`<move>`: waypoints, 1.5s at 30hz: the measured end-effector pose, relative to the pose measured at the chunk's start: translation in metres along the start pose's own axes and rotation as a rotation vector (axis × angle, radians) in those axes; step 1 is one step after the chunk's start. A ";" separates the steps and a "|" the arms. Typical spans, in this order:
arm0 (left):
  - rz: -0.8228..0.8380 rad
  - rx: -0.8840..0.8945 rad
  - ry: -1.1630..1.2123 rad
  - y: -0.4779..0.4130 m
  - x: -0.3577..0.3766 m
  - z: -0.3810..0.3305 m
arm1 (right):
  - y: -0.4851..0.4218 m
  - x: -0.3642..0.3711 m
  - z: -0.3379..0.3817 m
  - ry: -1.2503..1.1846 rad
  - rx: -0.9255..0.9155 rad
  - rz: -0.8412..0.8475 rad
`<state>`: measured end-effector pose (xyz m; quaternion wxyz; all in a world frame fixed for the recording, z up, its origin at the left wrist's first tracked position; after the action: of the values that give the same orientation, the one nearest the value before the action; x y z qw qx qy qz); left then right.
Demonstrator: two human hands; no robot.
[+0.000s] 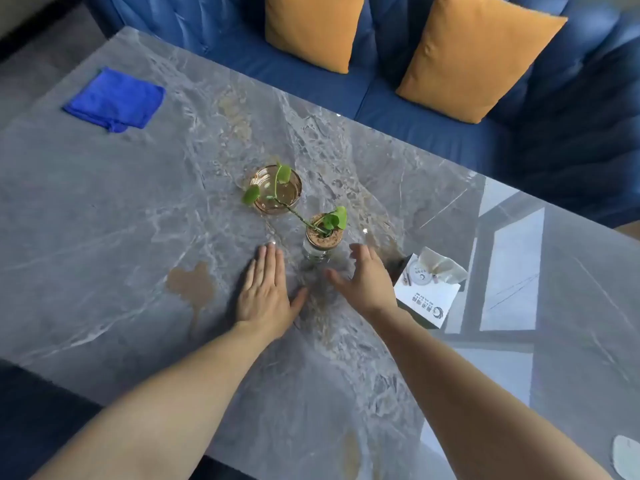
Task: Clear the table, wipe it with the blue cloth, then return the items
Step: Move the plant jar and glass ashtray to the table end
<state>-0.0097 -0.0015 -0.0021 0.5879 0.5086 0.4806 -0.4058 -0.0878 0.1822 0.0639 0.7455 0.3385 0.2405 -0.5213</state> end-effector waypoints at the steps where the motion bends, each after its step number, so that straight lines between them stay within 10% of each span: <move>1: -0.008 -0.009 -0.008 0.000 0.001 0.000 | -0.006 0.004 0.000 -0.039 -0.007 -0.022; 25: -0.034 0.019 -0.003 -0.004 0.006 0.003 | -0.026 0.031 0.002 -0.404 -0.140 -0.130; 45: -0.057 0.173 0.035 0.027 -0.004 -0.071 | 0.140 -0.027 -0.072 -0.574 0.018 -0.368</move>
<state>0.0049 0.0724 0.0056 0.5215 0.5505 0.4683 -0.4534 0.0342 0.2854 0.0719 0.6732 0.1354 0.0736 -0.7233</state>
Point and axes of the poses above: each hand's wrist, its own y-axis away from the middle knuckle, its own x-axis out of the palm, z = x × y, the point moved 1 cm from there along -y, towards the middle knuckle, and after that the axes turned 10 degrees about -y, right-handed, at the moved point
